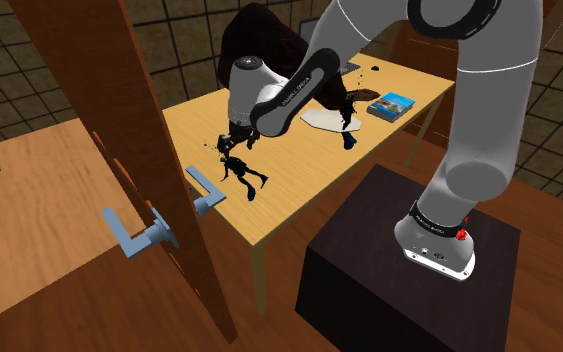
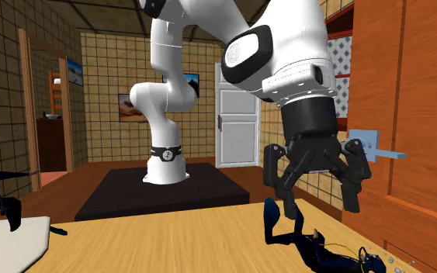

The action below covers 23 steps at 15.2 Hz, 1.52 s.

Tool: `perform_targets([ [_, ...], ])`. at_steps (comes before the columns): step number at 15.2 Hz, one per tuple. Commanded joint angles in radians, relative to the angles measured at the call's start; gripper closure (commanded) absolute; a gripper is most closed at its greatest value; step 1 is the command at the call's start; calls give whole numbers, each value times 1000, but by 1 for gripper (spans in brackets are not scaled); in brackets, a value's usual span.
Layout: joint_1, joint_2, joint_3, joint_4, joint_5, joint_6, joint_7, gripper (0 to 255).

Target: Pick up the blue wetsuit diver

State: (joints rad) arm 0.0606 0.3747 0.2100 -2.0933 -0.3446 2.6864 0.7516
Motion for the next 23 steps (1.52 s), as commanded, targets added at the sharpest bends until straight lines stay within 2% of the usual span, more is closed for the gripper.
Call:
perform_targets([
  [1, 25, 90, -24, 77, -32, 19, 32, 0],
  [2, 34, 119, -31, 106, -39, 22, 41, 0],
  [11, 63, 200, -70, 120, -78, 91, 78, 0],
  [12, 63, 199, -71, 117, -78, 93, 79, 255],
  [23, 55, 178, -59, 115, -68, 73, 69, 255],
])
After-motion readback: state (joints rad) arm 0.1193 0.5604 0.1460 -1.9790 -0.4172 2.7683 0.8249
